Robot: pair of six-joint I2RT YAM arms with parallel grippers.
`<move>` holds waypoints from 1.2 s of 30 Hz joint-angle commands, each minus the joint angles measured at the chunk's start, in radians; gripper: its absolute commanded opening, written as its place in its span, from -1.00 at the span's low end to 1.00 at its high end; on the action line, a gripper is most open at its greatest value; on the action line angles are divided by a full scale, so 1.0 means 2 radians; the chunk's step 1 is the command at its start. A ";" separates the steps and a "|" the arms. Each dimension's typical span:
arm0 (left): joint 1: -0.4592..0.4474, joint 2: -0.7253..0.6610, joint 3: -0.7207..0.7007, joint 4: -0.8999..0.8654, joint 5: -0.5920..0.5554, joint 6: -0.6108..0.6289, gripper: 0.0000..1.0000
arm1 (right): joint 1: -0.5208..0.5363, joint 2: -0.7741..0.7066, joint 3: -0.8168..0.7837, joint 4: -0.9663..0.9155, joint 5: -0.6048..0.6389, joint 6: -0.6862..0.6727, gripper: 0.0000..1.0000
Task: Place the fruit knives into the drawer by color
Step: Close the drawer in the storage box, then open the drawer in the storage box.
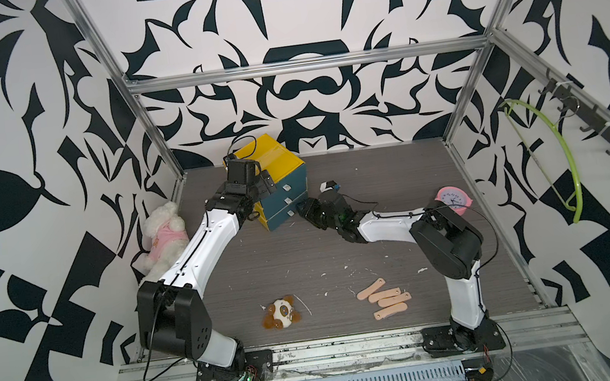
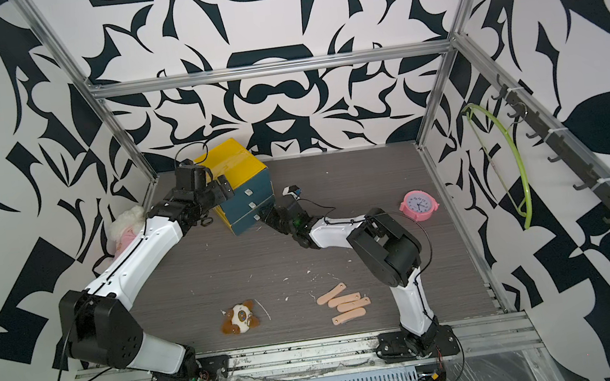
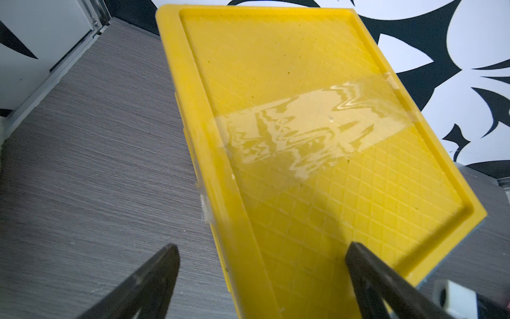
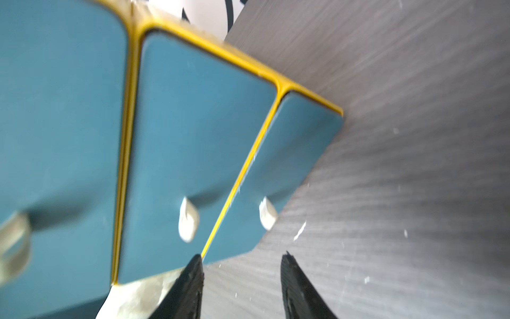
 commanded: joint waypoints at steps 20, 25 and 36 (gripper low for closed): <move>-0.001 -0.003 -0.027 -0.054 0.022 0.013 0.99 | 0.004 0.098 0.042 0.152 -0.010 0.042 -0.01; -0.001 -0.003 -0.028 -0.056 0.023 0.013 0.98 | 0.001 0.111 0.054 0.153 -0.003 0.050 -0.07; 0.000 -0.002 -0.028 -0.056 0.023 0.015 0.99 | 0.000 0.128 0.069 0.151 0.013 0.062 -0.25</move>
